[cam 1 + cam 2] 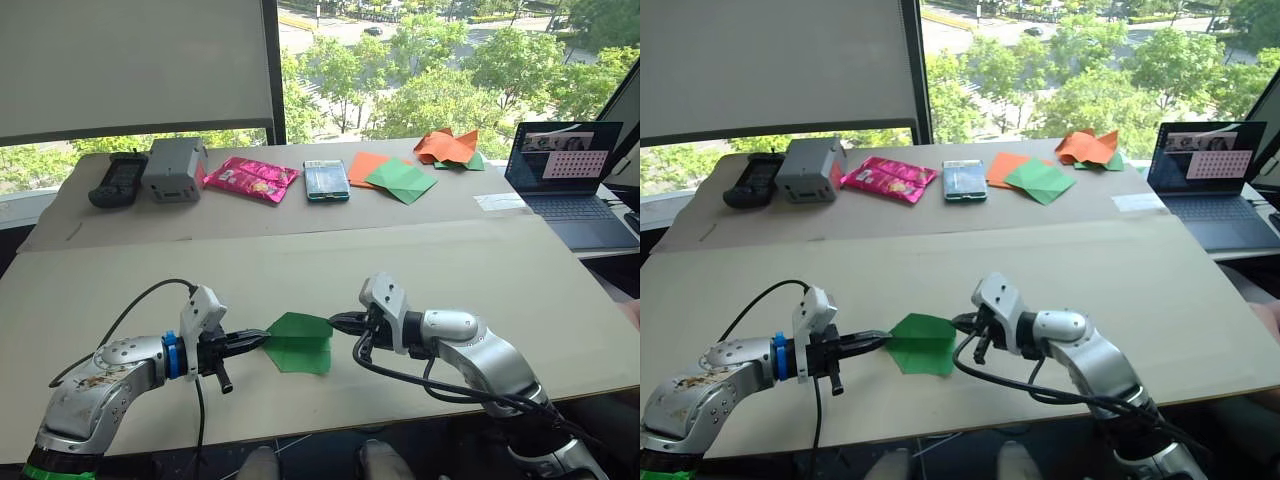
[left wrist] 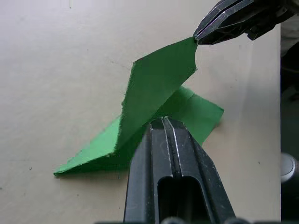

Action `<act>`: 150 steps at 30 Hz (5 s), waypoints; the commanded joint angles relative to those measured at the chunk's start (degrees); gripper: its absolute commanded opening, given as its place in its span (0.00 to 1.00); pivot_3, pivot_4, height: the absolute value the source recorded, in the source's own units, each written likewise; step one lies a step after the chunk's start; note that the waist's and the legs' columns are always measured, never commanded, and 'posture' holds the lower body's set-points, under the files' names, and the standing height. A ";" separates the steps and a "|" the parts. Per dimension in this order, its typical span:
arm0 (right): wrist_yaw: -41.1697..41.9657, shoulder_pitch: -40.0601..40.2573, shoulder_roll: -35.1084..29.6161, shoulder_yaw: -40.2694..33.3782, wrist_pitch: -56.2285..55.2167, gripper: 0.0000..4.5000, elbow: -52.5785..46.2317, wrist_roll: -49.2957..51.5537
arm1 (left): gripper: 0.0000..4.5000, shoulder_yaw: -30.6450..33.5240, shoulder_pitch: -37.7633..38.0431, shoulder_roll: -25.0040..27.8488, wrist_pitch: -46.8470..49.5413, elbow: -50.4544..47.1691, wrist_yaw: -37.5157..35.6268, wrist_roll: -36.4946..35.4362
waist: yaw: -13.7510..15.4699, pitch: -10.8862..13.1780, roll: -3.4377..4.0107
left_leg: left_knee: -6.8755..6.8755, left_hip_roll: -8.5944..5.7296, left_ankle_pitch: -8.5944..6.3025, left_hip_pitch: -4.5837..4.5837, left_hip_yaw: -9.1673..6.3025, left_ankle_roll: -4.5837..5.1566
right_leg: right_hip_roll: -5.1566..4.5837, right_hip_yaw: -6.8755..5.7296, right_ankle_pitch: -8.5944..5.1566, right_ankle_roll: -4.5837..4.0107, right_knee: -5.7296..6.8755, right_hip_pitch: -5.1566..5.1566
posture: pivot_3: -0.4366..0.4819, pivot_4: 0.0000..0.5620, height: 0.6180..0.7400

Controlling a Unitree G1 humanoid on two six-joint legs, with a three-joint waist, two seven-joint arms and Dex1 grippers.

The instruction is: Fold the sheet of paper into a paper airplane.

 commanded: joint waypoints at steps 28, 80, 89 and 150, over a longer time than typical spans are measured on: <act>-6.04 5.41 -11.35 8.13 -55.78 0.37 10.61 -33.71 | 0.00 1.31 -3.86 0.03 1.69 0.16 1.43 -2.60 | 0.04 -0.04 -0.14 | 0.09 -0.05 0.32 0.46 0.02 0.53 | 0.00 0.09 0.03 0.02 0.10 0.68 | 0.48 0.27 0.84; -2.15 3.13 2.25 11.18 3.15 0.01 2.97 -13.97 | 0.00 -17.35 -21.99 -6.65 -10.96 21.06 -8.02 16.06 | -0.02 -0.15 -0.07 | 0.09 -0.06 0.31 0.48 -0.10 0.51 | 0.08 0.04 0.06 0.08 0.14 0.91 | 0.48 0.27 0.84; -1.96 2.86 2.33 9.09 3.37 0.01 0.96 -11.87 | 0.00 -16.75 -18.05 -5.98 -10.16 18.46 -7.01 16.24 | 0.08 -0.14 -0.07 | 0.10 -0.06 0.30 0.48 -0.11 0.49 | 0.08 0.03 0.06 0.08 0.15 0.86 | 0.48 0.27 0.84; -6.01 -4.43 9.47 -10.45 21.28 0.65 14.48 13.16 | 0.00 -17.48 -13.12 -6.57 -7.84 11.97 -4.39 15.74 | -0.17 -0.10 0.05 | 0.05 -0.06 0.34 0.24 -0.12 0.56 | 0.12 0.07 0.09 0.10 0.40 0.84 | 0.48 0.27 0.84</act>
